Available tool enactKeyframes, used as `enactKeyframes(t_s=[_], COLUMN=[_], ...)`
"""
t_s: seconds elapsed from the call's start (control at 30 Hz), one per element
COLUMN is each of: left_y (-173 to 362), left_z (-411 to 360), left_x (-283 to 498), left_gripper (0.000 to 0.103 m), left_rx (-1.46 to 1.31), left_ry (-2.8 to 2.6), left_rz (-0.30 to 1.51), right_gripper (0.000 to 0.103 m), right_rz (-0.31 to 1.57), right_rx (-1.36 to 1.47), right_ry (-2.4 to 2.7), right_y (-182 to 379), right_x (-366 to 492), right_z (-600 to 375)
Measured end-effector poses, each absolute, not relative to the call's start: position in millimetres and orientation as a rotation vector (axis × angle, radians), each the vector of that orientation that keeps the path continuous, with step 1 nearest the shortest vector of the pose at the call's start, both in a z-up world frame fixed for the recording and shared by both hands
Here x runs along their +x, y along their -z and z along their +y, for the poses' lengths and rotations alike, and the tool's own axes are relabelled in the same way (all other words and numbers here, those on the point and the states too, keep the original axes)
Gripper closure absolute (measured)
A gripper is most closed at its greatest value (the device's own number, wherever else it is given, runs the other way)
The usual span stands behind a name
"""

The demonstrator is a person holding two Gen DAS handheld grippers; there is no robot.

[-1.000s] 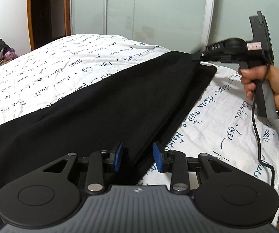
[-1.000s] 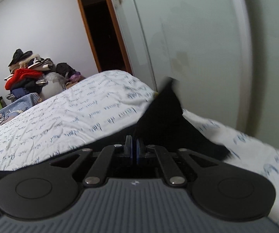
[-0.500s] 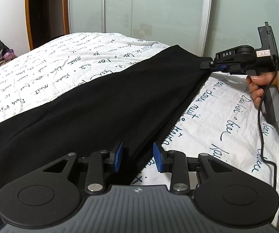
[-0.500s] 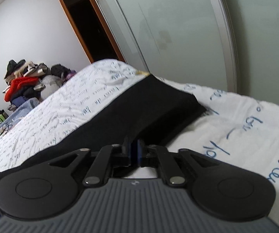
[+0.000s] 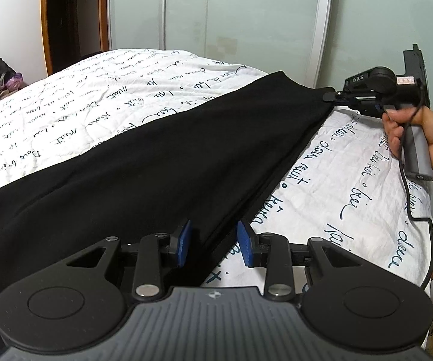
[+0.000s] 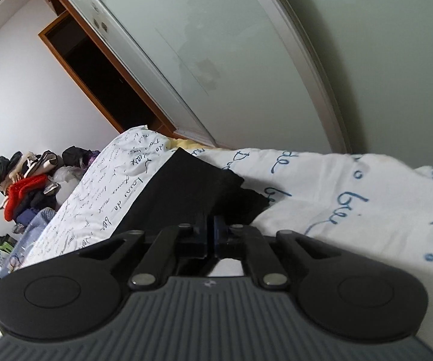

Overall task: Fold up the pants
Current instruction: 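Open both grippers to release the folded pants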

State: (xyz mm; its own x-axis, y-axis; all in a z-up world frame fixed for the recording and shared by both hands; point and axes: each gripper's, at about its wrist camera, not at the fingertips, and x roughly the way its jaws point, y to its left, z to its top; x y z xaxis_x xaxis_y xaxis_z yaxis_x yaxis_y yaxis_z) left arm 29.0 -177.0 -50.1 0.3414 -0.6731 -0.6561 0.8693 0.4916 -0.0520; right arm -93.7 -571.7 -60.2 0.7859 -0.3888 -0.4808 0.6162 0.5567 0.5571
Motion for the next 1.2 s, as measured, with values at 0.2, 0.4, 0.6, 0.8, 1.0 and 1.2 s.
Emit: enactKeyframes(t_s=[0.2,0.4,0.6,0.8,1.0,1.2], left_y=[49.3,37.7,31.4,45.7,26.8,11.0], left_z=[-177.4,-173.5,-181.0,-190.6,-199.9,-233.1], left_x=[28.4,21.0,31.6,32.9,47.2,81.9], left_gripper=[0.070,0.070,0.038,0.036,0.025,0.022], left_rx=[0.349,0.334,0.288,0.309,0.235,0.066], left_ry=[1.024,1.063,1.012,1.026,1.002,1.022], left_rz=[0.675,0.651,0.626,0.715,0.720,0.858], right_gripper=[0.096,0.070,0.059,0.084,0.090,0.090], right_rz=[0.363,0.342,0.385,0.396,0.357,0.376], right_rx=[0.778,0.701,0.806,0.821,0.747,0.430], right_ry=[0.606,0.697,0.659,0.644,0.636,0.626], right_y=[63.6,52.7,66.1,68.9,61.5,35.4], right_x=[-97.7,-109.0,-107.3,-88.5,-85.3,-73.0], right_z=[-577.2,-574.9,-595.1,-605.4,-593.9,-560.7])
